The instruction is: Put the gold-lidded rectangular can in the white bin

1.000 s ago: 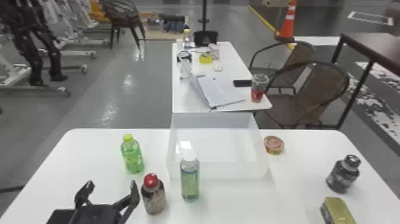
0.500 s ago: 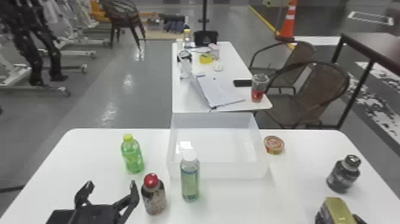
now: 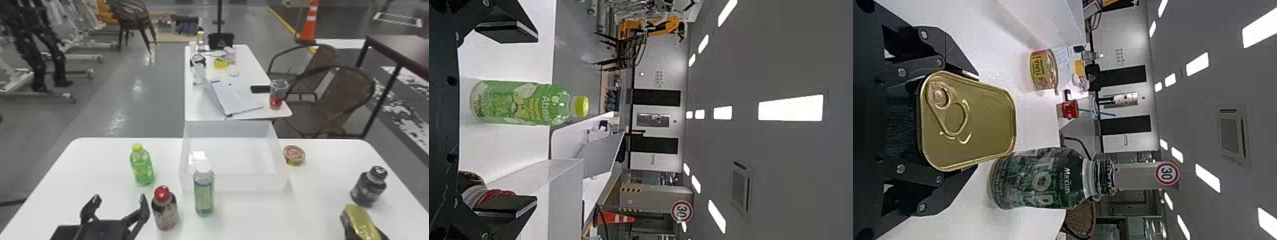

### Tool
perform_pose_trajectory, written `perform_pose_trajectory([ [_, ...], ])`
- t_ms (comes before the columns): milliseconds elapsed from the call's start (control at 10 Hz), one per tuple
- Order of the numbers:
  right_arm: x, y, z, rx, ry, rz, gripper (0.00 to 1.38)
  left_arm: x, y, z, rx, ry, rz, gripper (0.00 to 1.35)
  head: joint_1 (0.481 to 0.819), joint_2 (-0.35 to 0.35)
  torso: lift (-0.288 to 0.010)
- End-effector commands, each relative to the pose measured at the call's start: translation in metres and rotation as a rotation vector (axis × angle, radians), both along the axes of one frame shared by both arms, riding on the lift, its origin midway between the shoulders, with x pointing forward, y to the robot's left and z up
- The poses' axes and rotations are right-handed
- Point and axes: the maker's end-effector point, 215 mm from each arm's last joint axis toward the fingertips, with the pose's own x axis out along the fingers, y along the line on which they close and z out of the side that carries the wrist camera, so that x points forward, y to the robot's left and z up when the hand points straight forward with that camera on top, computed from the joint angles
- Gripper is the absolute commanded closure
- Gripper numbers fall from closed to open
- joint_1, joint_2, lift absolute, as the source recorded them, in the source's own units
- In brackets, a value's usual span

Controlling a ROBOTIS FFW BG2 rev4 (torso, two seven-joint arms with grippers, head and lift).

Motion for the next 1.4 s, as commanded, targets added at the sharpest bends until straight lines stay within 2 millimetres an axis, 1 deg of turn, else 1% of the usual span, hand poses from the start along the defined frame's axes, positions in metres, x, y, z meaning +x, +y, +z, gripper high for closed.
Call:
perform_pose_trajectory([
  [0, 0.002, 0.0, 0.012, 0.002, -0.025, 0.001, 1.23, 0.0, 0.0, 0.0, 0.0, 0.0, 0.0, 0.15, 0.549, 0.0, -0.1],
  [100, 0.006, 0.007, 0.025, 0.013, -0.054, 0.01, 1.23, 0.001, -0.001, 0.0, 0.0, -0.001, -0.001, 0.15, 0.549, 0.0, -0.1],
  [200, 0.014, 0.015, 0.045, 0.02, -0.079, 0.024, 1.23, 0.001, -0.001, 0.0, 0.001, -0.001, -0.003, 0.15, 0.549, 0.0, -0.1],
  [300, 0.025, 0.025, 0.071, 0.016, -0.104, 0.034, 1.23, 0.001, -0.001, -0.001, 0.001, 0.0, -0.003, 0.15, 0.549, 0.0, -0.1],
  [400, 0.038, 0.036, 0.095, 0.063, -0.125, 0.048, 1.23, 0.002, -0.002, 0.001, 0.003, -0.003, -0.006, 0.15, 0.549, 0.0, -0.1],
  [500, 0.051, 0.047, 0.124, 0.076, -0.153, 0.074, 1.23, 0.005, -0.004, 0.001, 0.006, -0.003, -0.014, 0.15, 0.549, 0.0, -0.1],
  [600, 0.063, 0.063, 0.146, 0.081, -0.164, 0.109, 1.23, 0.006, -0.006, -0.001, 0.002, 0.005, -0.02, 0.15, 0.549, 0.0, -0.1],
  [800, 0.09, 0.081, 0.186, 0.059, -0.177, 0.18, 1.23, 0.008, -0.009, -0.005, -0.002, 0.018, -0.032, 0.15, 0.549, 0.0, -0.1],
  [900, 0.104, 0.091, 0.202, 0.062, -0.192, 0.207, 1.23, 0.01, -0.011, -0.005, -0.002, 0.023, -0.038, 0.15, 0.549, 0.0, -0.1],
  [1000, 0.116, 0.1, 0.215, 0.068, -0.202, 0.231, 1.23, 0.011, -0.012, -0.006, 0.0, 0.024, -0.042, 0.15, 0.549, 0.0, -0.1],
  [1100, 0.126, 0.109, 0.224, 0.071, -0.204, 0.251, 1.23, 0.012, -0.013, -0.007, -0.003, 0.027, -0.043, 0.15, 0.549, 0.0, -0.1],
  [1300, 0.147, 0.134, 0.224, 0.088, -0.16, 0.319, 1.23, 0.013, -0.015, -0.008, -0.004, 0.034, -0.046, 0.15, 0.549, 0.0, -0.1],
])
